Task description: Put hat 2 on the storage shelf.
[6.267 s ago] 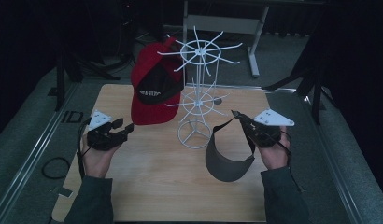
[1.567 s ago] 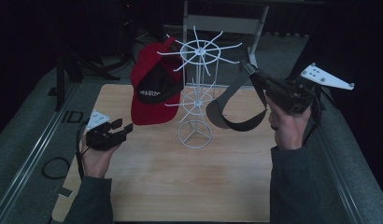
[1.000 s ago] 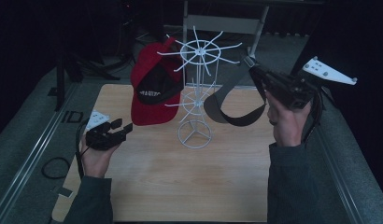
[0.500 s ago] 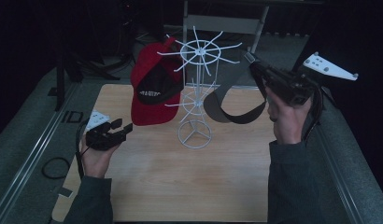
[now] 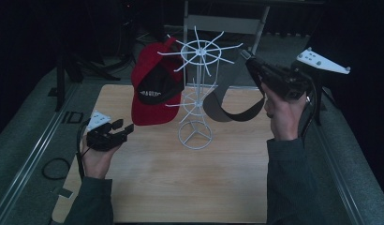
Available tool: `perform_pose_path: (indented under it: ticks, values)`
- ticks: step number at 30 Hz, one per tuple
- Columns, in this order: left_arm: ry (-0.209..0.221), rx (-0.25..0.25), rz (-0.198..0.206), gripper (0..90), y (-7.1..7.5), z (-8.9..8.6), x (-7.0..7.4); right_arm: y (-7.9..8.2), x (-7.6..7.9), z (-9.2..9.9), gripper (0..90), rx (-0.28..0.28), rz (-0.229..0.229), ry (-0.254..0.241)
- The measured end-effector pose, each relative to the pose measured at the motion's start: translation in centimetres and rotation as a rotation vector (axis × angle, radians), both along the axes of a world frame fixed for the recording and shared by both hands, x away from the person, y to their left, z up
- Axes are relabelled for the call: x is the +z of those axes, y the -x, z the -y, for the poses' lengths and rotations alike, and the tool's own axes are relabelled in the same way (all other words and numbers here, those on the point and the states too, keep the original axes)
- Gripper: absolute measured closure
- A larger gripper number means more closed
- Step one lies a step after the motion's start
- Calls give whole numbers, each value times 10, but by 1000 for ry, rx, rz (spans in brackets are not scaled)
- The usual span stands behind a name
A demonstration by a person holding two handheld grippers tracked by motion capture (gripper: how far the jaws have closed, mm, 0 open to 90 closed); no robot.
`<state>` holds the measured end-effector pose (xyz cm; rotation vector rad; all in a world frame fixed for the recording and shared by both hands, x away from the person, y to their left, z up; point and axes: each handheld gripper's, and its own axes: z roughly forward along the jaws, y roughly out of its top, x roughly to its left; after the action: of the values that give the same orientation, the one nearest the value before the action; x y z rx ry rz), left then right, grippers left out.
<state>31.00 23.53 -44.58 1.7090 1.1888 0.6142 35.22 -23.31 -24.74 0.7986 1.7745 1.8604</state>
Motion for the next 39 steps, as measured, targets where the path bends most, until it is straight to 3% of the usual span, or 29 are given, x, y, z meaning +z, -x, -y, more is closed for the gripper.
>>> perform_pose_path:
  ticks: [39]
  values:
    - [0, 0, -1, 511, -1, -1, 0, -23, -22, -22, 875, -4, -82, 40]
